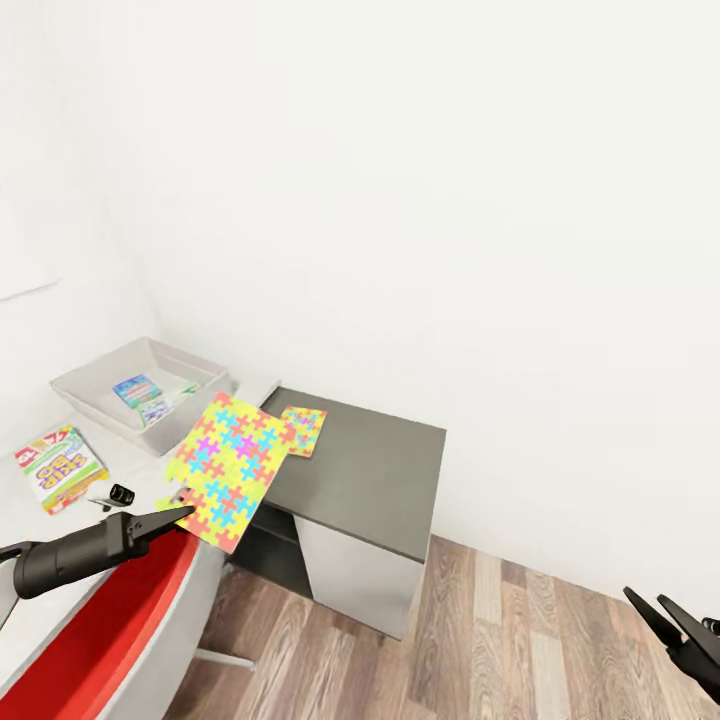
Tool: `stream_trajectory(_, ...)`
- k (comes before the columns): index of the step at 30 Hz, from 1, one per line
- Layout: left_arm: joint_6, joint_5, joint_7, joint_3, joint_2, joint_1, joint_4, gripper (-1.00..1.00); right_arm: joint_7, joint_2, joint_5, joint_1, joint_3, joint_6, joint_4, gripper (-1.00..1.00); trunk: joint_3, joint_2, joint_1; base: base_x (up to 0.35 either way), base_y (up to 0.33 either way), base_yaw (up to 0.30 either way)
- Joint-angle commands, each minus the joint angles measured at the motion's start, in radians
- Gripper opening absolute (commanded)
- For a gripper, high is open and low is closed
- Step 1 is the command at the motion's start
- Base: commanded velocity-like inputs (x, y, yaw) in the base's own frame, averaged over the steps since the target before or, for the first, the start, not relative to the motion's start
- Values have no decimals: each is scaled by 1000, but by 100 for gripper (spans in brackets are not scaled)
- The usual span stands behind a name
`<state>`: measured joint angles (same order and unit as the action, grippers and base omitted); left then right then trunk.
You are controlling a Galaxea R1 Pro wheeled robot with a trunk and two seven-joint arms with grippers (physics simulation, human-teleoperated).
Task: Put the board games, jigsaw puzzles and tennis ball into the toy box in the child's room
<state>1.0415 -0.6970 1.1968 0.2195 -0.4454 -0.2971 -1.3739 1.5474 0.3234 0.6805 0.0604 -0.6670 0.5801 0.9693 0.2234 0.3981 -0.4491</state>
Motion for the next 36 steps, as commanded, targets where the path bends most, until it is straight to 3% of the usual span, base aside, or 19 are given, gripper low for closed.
stream_trajectory(1,6,-2,2,0,-1,0,0,-100,3,0,1,1,0,11,0,100,3,2,-1,224,96,-222)
stream_trajectory(15,6,-2,2,1,-1,0,1,-100,2,-1,1,1,-1,7,0,100,16,2,-1,222,78,-206)
stream_trajectory(36,6,-1,1,0,0,0,2,-100,3,-3,-4,1,-41,4,2,100,18,2,-1,124,90,-11)
